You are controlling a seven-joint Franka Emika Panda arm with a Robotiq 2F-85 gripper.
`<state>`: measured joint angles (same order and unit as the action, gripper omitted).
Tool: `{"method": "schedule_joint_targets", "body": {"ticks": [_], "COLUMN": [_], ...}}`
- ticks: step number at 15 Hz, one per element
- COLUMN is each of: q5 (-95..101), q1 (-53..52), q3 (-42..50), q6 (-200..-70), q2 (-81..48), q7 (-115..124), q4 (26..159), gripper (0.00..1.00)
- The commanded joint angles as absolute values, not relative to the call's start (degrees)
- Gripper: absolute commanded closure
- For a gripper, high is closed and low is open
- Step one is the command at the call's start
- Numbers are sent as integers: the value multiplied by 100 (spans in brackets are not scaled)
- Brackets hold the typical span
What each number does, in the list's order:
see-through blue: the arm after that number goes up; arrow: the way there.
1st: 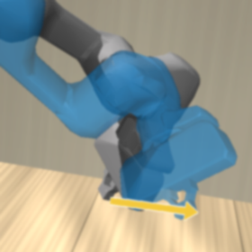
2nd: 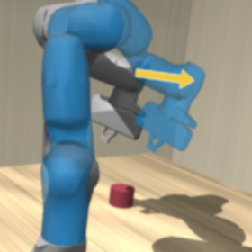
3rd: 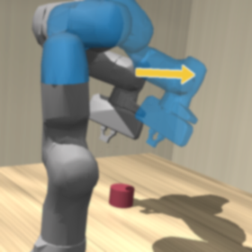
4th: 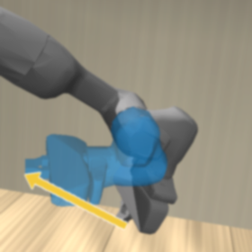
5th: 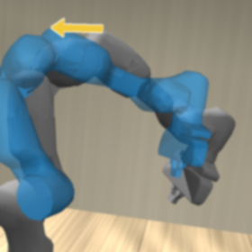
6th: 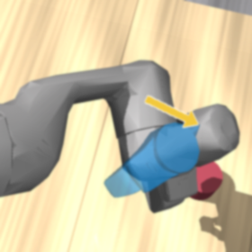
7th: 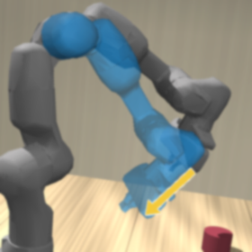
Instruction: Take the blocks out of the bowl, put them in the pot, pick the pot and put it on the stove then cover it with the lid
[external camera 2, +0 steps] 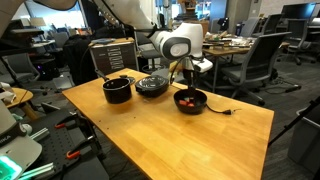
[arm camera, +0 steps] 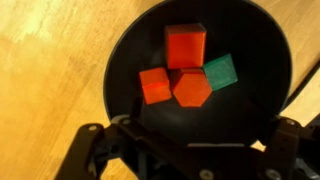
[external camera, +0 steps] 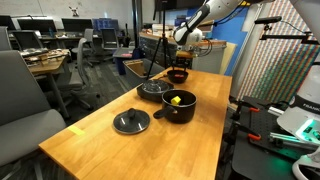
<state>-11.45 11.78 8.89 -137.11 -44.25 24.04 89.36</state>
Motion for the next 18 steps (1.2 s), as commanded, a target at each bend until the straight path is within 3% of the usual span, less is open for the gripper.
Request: {"method": "schedule_joint_targets", "body": {"ticks": [1,10,11,12,15,18], "q5": [-984,-1092,-1088,-1066,-1022,-898], "q1": [1034,832,793,745,675,660], "q3": [1242,1252,1249,1261,1270,1258], "q6": [-14086,-14474,-14444,-14451,-14365,-14107], "q2": [-4934,-5394,-5400,-5399,-5279,-4955], "q7": [2646,2903,2907,2902,2820,2557], "q4": [8659,8400,8383,8381,8406,8579], "gripper": [0,0,25,26,49,50]}}
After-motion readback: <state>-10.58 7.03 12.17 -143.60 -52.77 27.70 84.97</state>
